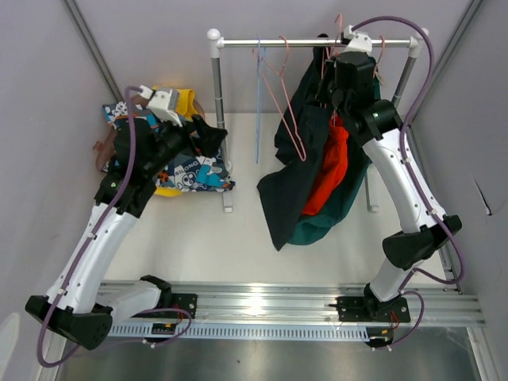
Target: Remove the shorts from the hanger
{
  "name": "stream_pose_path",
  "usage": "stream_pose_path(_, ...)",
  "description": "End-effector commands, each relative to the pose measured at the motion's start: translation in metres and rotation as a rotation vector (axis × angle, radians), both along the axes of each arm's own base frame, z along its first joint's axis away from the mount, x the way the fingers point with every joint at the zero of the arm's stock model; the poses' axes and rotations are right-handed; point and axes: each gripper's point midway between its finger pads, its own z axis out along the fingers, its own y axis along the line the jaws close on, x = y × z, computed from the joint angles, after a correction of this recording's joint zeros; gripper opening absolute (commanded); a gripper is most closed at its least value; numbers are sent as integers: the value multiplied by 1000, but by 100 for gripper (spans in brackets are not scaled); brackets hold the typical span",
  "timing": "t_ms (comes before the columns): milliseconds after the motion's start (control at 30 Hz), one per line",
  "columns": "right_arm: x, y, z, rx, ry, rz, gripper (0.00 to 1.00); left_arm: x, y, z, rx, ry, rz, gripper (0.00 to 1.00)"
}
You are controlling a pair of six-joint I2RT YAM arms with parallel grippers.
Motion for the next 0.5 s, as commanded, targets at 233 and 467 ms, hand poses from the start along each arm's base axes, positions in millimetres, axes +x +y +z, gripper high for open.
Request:
stream_pose_path(233,-46,1,98,68,-213,-12,0,-62,-119,-10,33,-47,-292,99)
stream_pose_path(467,-74,24,82,76,-188,-4,0,-109,-191,-4,34,-111,-511,99)
